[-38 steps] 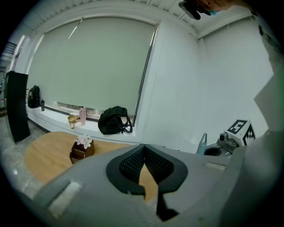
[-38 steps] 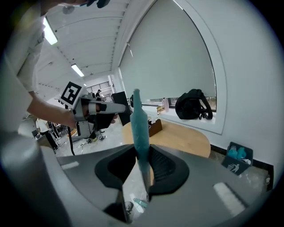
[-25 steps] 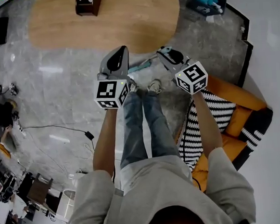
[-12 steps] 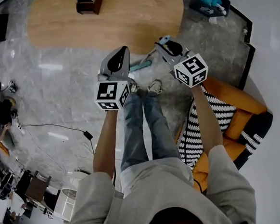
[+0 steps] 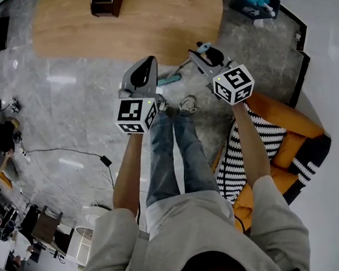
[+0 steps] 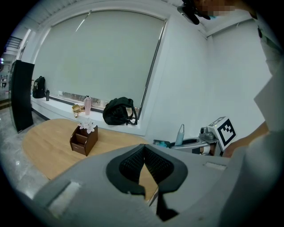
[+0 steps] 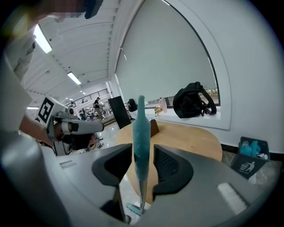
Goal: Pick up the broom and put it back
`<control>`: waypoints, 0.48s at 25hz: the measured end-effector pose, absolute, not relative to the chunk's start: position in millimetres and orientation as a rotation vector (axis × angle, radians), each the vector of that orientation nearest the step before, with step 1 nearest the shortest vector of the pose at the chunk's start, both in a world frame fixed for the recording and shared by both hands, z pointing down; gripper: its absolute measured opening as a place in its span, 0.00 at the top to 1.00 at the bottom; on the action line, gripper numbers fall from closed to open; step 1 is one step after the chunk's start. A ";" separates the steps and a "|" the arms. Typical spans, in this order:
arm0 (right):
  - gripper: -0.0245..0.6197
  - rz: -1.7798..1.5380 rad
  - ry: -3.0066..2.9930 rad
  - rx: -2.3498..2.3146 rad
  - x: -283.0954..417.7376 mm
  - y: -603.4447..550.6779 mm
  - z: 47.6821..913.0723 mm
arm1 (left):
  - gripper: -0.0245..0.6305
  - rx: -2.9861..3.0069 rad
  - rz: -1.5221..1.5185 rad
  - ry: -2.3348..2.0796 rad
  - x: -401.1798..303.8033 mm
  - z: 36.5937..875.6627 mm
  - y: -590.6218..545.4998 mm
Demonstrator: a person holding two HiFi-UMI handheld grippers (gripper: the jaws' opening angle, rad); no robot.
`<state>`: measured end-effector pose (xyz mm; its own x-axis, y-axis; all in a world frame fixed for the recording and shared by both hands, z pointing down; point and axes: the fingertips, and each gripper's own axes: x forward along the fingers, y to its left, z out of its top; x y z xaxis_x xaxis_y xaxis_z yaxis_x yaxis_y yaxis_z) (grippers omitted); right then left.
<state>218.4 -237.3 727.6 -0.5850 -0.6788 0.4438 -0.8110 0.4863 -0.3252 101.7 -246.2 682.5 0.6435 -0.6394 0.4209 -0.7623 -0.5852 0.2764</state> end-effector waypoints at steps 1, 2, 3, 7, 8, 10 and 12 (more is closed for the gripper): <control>0.72 0.751 -2.475 1.281 220.6 -237.7 727.6 | 0.96 2.432 0.386 -1.101 102.6 682.3 -246.1; 0.72 0.755 -2.473 1.286 222.2 -237.4 727.9 | 0.96 2.433 0.386 -1.099 103.2 682.2 -246.0; 0.72 0.759 -2.470 1.288 222.9 -236.9 728.4 | 0.96 2.432 0.385 -1.098 103.5 682.3 -246.0; 0.75 0.765 -2.455 1.290 223.4 -234.8 732.7 | 0.96 2.431 0.385 -1.091 103.5 683.8 -246.8; 0.75 0.766 -2.452 1.290 223.7 -234.3 733.9 | 0.96 2.431 0.386 -1.089 103.6 684.2 -246.8; 0.73 0.775 -2.450 1.288 224.1 -233.2 736.0 | 0.96 2.430 0.387 -1.088 103.5 685.1 -246.6; 0.72 0.782 -2.447 1.290 224.9 -232.5 737.6 | 0.96 2.428 0.388 -1.088 103.1 685.9 -246.7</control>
